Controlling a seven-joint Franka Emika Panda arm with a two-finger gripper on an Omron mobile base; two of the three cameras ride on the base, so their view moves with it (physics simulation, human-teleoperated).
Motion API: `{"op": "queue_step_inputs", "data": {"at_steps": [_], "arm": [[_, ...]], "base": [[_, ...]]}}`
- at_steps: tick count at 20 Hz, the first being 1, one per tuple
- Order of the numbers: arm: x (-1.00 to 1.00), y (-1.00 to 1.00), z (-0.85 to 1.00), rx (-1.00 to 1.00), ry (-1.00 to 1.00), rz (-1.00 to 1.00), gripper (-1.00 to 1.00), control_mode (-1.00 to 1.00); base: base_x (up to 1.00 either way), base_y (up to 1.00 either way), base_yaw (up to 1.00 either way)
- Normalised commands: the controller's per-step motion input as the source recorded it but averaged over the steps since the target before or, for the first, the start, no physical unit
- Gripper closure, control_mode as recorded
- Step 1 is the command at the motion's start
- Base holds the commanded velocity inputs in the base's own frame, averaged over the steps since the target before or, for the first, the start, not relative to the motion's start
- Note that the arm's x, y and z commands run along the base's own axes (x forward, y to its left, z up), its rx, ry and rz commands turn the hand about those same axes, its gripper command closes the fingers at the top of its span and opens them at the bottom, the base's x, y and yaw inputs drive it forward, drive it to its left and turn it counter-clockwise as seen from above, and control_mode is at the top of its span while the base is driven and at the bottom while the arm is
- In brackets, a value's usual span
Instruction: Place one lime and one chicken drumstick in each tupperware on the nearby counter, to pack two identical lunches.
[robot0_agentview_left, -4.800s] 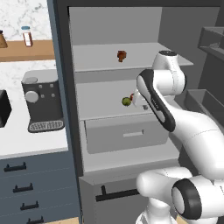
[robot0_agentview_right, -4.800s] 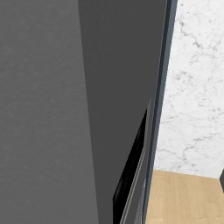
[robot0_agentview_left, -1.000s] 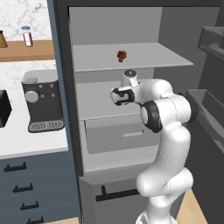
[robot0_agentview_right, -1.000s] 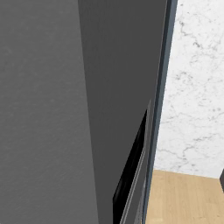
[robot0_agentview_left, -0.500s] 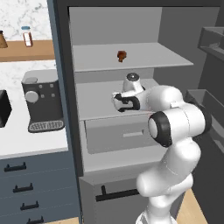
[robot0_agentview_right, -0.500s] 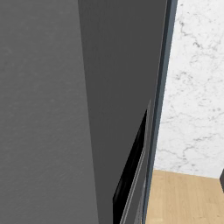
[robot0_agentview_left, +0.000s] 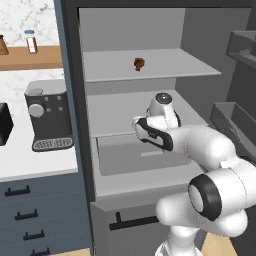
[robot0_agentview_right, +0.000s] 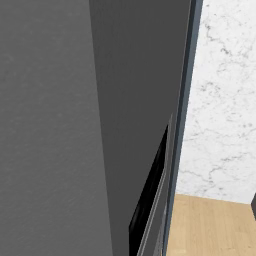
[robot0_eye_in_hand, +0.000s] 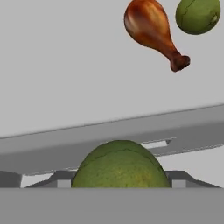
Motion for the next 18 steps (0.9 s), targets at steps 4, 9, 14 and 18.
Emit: {"op": "queue_step_inputs", "data": {"at_steps": [4,9,14,18], "arm": [[-1.00,0.04,0.67,0.00,0.05,0.08,1.00,-1.00],[-1.00,0.00,0.66,0.00,0.08,0.05,1.00,-1.00],[-1.00,-0.01,0.19,0.00,0.01,0.00,1.00,-1.00],[-1.00,-0.02,0.00,0.00,0.00,0.00,1.00,-1.00]], "base": [[0.00,0.00,0.00],[0.00,0.00,0.00],[0.00,0.00,0.00],[0.00,0.00,0.00]]}}
